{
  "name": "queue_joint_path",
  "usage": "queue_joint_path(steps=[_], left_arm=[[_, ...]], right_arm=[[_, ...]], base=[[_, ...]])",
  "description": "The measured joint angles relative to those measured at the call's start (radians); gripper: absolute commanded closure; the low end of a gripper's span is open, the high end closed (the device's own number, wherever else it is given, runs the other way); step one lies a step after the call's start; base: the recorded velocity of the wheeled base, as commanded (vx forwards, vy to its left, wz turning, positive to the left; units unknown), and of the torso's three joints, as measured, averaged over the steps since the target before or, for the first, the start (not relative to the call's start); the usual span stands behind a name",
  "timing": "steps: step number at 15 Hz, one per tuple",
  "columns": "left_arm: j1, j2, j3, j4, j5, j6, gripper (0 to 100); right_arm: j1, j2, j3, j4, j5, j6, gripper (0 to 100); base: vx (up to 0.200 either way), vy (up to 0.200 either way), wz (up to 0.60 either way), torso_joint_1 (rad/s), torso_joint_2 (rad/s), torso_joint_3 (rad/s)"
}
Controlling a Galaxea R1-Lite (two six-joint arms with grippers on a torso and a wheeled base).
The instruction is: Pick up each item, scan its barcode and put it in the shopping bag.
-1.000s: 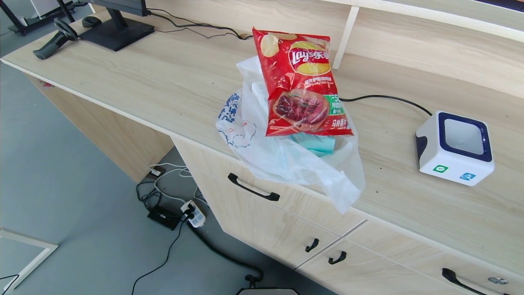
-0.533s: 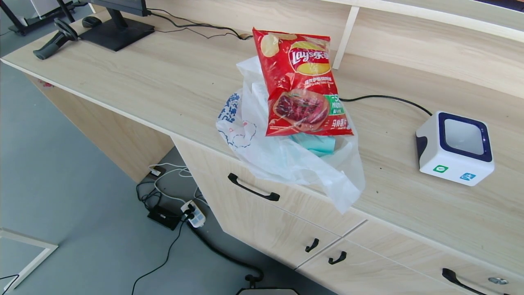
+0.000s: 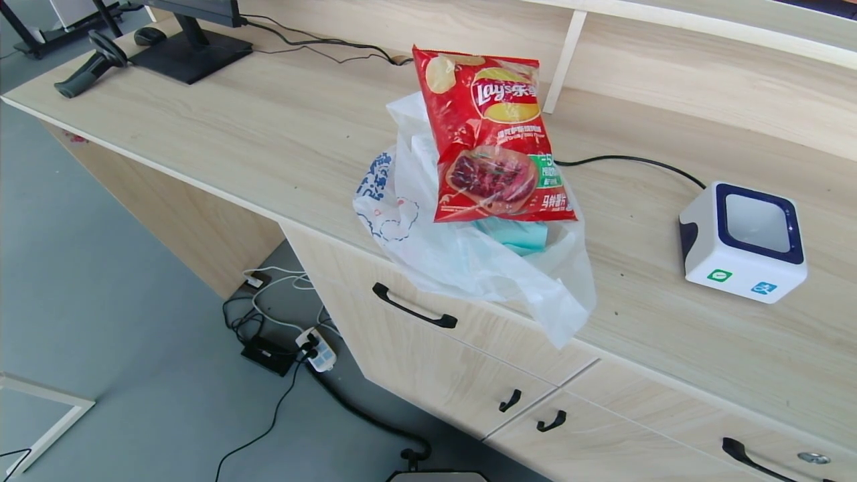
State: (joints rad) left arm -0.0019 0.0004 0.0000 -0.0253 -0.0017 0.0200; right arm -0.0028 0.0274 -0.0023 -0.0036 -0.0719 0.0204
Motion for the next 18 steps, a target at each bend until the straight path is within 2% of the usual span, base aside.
queue_joint_path(steps=[12, 18], left_arm=[[0.0, 0.0, 0.0, 0.001, 0.0, 0.003, 0], [0.001, 0.0, 0.0, 0.001, 0.0, 0.001, 0]], right_arm=[[-0.019, 0.024, 0.001, 0.002, 0.001, -0.045, 0], [0.0, -0.024, 0.001, 0.001, 0.0, -0.006, 0]], base=[[0.0, 0.0, 0.0, 0.0, 0.0, 0.0], [0.0, 0.0, 0.0, 0.0, 0.0, 0.0]])
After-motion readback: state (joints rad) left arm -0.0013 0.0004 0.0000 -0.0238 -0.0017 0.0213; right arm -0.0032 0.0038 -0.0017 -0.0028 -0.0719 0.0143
